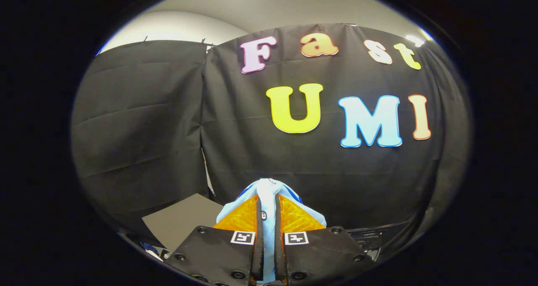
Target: Put the clothes into the washing machine and then close the washing machine lid.
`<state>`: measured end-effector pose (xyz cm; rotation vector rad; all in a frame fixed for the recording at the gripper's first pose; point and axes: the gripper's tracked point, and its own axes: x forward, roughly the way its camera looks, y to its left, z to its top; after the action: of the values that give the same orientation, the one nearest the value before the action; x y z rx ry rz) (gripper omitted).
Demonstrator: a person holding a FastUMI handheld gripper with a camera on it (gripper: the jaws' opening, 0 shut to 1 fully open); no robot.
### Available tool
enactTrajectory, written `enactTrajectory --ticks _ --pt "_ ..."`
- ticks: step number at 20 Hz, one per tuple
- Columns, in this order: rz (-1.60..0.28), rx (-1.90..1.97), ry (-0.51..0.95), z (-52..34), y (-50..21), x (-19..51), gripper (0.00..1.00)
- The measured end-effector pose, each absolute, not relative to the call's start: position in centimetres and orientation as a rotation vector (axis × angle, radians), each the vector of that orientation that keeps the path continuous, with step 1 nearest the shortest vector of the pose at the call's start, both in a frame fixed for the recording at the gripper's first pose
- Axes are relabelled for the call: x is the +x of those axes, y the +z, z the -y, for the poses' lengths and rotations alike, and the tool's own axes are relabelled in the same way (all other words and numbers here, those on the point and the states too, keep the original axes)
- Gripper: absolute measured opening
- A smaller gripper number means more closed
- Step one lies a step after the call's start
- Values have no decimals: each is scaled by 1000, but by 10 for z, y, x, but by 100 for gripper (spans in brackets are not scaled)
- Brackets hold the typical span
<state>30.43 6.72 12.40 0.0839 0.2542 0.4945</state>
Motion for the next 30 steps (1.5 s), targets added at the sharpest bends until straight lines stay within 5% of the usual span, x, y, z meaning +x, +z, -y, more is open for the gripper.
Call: enactTrajectory --ticks 30 --pt "-284 50 295 56 31 279 12"
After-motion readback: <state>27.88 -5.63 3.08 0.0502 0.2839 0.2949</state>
